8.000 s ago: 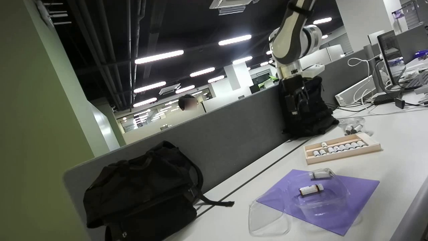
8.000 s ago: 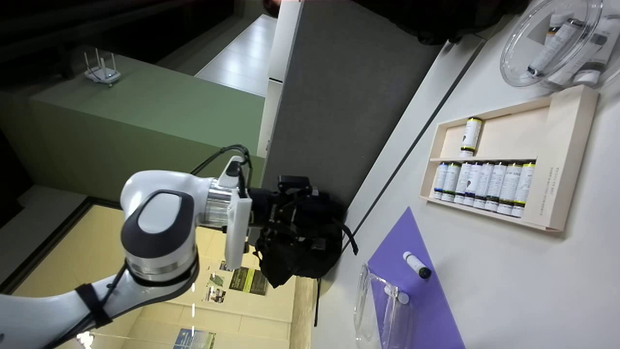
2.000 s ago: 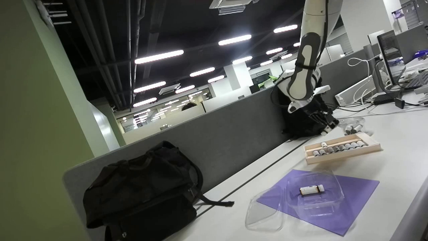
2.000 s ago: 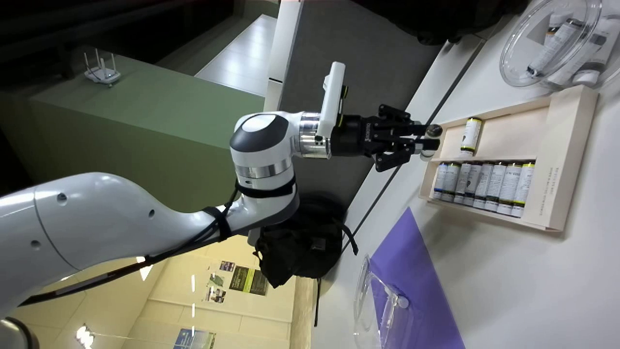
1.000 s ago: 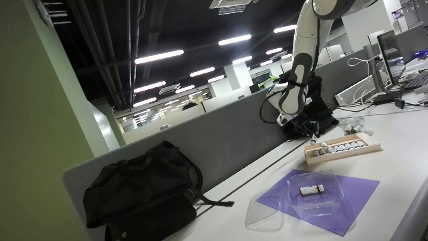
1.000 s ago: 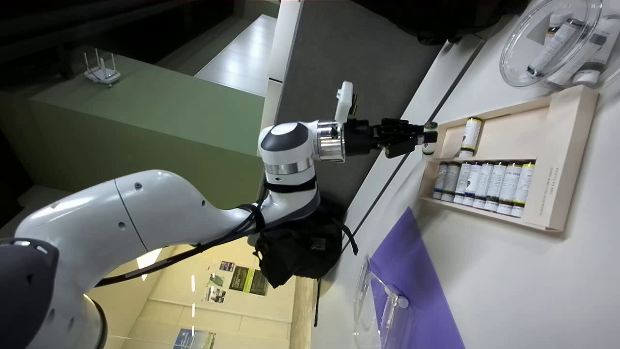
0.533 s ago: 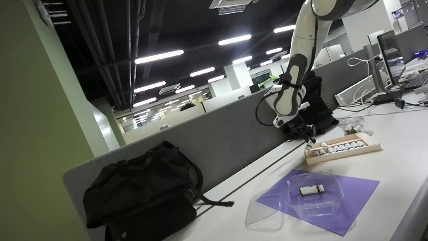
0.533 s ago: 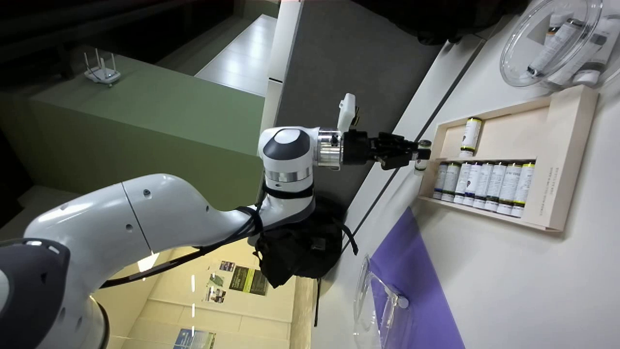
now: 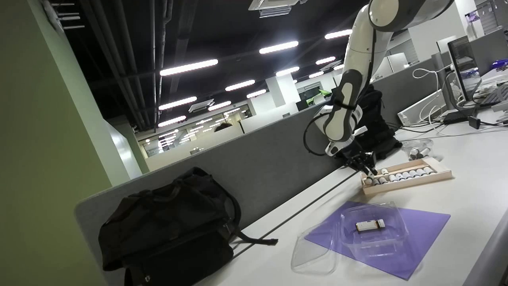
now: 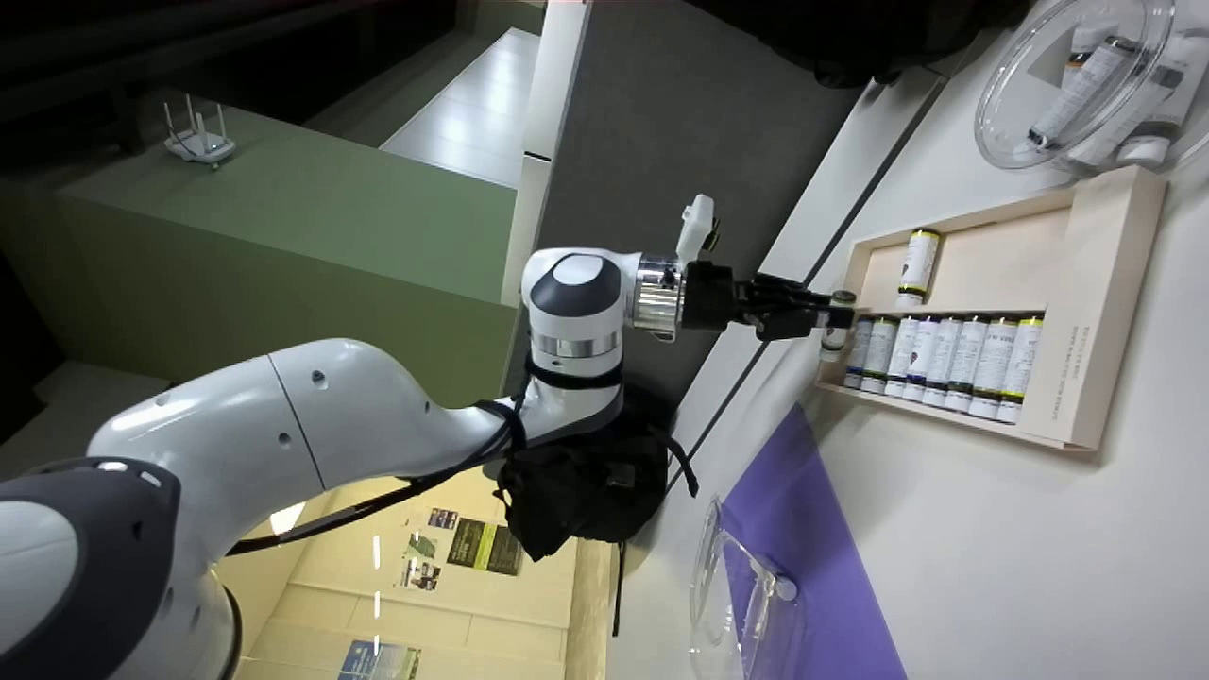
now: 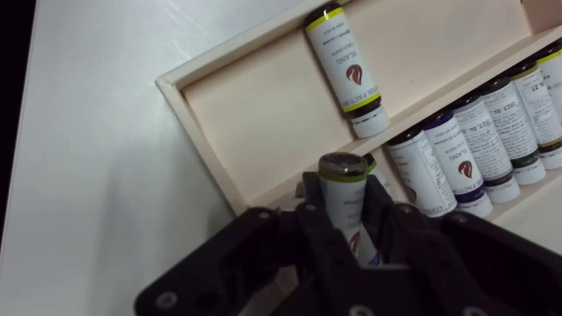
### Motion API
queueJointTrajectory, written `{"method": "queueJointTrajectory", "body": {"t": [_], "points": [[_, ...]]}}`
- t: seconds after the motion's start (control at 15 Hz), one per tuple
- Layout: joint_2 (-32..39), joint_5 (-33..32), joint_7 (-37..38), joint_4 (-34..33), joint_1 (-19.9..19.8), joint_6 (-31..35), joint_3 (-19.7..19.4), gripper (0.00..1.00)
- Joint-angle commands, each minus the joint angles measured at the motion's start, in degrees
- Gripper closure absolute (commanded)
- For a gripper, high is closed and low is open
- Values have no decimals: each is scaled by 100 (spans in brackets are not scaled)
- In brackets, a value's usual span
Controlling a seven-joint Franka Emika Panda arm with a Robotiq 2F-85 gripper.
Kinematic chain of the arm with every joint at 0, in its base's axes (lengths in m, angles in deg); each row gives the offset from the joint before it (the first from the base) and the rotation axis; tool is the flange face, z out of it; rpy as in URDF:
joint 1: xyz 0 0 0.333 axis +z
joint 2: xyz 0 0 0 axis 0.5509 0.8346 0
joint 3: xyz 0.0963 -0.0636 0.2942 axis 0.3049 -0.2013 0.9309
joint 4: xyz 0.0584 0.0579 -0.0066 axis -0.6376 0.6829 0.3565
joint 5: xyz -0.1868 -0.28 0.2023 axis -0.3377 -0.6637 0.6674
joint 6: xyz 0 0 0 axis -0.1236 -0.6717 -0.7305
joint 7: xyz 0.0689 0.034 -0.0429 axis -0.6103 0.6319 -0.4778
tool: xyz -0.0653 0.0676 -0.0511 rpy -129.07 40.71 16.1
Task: Pick the bottle on the table and put it in the lower compartment of the tray
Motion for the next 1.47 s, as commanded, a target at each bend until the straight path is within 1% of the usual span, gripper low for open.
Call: {"method": "queueJointTrajectory", "body": {"t": [0.0,0.47,0.67,0.73,0.8,0.87,0.93,1.07,1.13,1.27,1.33,1.4], "points": [[200,151,-308,-380,24,-239,45,93],[346,442,-870,-593,-6,-492,182,93],[399,523,-990,-674,19,-607,167,93],[412,542,-985,-704,31,-650,150,61],[411,552,-963,-718,42,-643,130,46],[400,549,-945,-727,50,-633,118,41],[373,530,-913,-728,65,-603,101,33],[258,499,-867,-700,99,-585,78,20],[172,430,-759,-673,165,-560,17,12],[-58,278,-511,-579,318,-471,-122,1],[198,426,-837,-644,156,-452,15,0],[139,434,-835,-645,185,-465,4,11]]}}
